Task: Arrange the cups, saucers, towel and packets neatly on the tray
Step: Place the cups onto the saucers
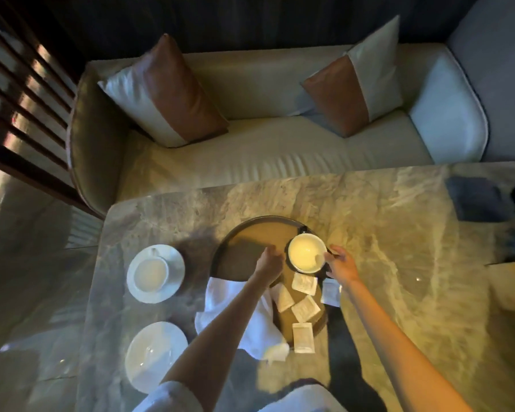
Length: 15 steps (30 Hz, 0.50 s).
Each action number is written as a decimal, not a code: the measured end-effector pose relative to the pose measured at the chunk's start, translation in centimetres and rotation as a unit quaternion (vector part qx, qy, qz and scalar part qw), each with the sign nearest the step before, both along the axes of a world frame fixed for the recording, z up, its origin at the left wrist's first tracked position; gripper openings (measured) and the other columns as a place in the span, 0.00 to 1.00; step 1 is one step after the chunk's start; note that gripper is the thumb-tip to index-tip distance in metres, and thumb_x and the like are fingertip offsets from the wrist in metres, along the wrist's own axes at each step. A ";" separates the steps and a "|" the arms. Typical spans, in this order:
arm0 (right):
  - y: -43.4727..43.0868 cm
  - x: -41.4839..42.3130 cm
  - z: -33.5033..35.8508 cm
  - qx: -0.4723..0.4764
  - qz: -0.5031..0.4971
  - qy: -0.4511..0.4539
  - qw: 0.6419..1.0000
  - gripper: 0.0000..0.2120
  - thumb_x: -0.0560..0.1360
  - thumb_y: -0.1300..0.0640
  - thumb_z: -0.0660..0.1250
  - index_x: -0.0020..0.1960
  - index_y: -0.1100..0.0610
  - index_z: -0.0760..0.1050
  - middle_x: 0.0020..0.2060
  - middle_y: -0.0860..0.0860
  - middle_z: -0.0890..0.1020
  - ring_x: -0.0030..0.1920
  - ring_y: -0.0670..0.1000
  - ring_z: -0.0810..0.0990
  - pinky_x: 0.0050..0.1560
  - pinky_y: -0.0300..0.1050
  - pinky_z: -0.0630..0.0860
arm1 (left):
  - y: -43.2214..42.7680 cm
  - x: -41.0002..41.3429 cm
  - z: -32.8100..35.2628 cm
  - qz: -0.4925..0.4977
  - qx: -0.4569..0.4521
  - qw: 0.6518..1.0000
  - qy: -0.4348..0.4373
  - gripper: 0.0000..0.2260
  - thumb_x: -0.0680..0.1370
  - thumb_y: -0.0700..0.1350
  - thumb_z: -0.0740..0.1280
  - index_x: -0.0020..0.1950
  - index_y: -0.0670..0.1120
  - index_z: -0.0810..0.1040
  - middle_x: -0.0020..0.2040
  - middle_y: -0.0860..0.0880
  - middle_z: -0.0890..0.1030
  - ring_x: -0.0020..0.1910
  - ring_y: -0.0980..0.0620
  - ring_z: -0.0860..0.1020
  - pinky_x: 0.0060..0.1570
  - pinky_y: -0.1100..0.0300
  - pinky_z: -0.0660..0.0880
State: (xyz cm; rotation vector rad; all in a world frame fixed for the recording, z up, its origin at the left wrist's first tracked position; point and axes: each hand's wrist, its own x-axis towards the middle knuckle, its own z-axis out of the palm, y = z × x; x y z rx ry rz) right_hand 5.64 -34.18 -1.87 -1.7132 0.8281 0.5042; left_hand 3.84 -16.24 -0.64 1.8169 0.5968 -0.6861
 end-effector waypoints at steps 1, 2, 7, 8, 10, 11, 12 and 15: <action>-0.4 0.1 -0.3 0.011 0.018 0.014 1.000 0.20 0.80 0.63 0.63 0.71 0.61 0.68 0.53 0.58 0.76 0.52 0.61 0.76 0.59 0.63 0.75 | -0.9 0.0 -0.1 0.025 -0.023 0.999 0.006 0.15 0.80 0.38 0.59 0.66 0.38 0.72 0.63 0.34 0.76 0.65 0.35 0.74 0.63 0.46 0.72; -0.7 0.2 -0.6 0.025 0.032 0.026 0.999 0.20 0.80 0.62 0.63 0.71 0.59 0.68 0.52 0.57 0.75 0.50 0.60 0.77 0.53 0.59 0.78 | -1.7 0.0 -0.3 0.047 -0.046 0.998 0.018 0.16 0.80 0.38 0.59 0.68 0.39 0.71 0.63 0.33 0.76 0.64 0.34 0.74 0.63 0.44 0.73; -1.0 -0.4 -1.2 0.136 0.023 0.074 0.988 0.20 0.80 0.67 0.60 0.69 0.51 0.68 0.42 0.56 0.73 0.33 0.52 0.77 0.46 0.51 0.82 | -3.7 0.1 -1.0 0.113 -0.118 0.985 0.048 0.20 0.80 0.39 0.61 0.72 0.46 0.68 0.61 0.35 0.77 0.59 0.35 0.79 0.56 0.38 0.78; -1.0 -0.4 -1.3 0.158 0.018 0.071 0.985 0.21 0.81 0.68 0.59 0.71 0.53 0.68 0.45 0.57 0.74 0.36 0.54 0.78 0.56 0.56 0.80 | -3.8 0.2 -1.1 0.125 -0.127 0.983 0.046 0.21 0.80 0.38 0.60 0.73 0.47 0.68 0.62 0.36 0.77 0.59 0.37 0.80 0.55 0.39 0.79; -1.2 -0.2 -1.4 0.176 0.006 0.064 0.982 0.22 0.80 0.71 0.58 0.72 0.58 0.67 0.50 0.59 0.74 0.49 0.59 0.77 0.62 0.61 0.73 | -4.0 0.3 -1.1 0.135 -0.139 0.980 0.040 0.21 0.79 0.36 0.59 0.71 0.47 0.70 0.61 0.38 0.77 0.58 0.39 0.80 0.54 0.42 0.80; -1.2 -0.1 -1.5 0.179 -0.001 0.063 0.982 0.22 0.80 0.72 0.58 0.72 0.60 0.67 0.52 0.59 0.74 0.52 0.60 0.75 0.61 0.61 0.73 | -4.0 0.3 -1.0 0.138 -0.142 0.979 0.038 0.20 0.78 0.35 0.59 0.70 0.47 0.71 0.61 0.38 0.78 0.58 0.39 0.80 0.54 0.43 0.81; -1.1 0.0 -1.4 0.183 -0.007 0.063 0.981 0.22 0.79 0.74 0.57 0.71 0.61 0.68 0.53 0.59 0.73 0.54 0.61 0.75 0.58 0.59 0.74 | -4.0 0.3 -0.9 0.140 -0.143 0.979 0.038 0.20 0.78 0.34 0.58 0.69 0.47 0.72 0.60 0.39 0.78 0.58 0.39 0.80 0.53 0.44 0.81; -0.7 -0.2 -0.6 0.165 -0.001 0.053 0.985 0.23 0.78 0.74 0.58 0.70 0.61 0.70 0.49 0.59 0.77 0.50 0.58 0.78 0.48 0.51 0.81 | -3.6 0.0 -0.7 0.136 -0.136 0.981 0.031 0.20 0.78 0.34 0.59 0.69 0.46 0.72 0.60 0.40 0.77 0.59 0.40 0.79 0.51 0.44 0.82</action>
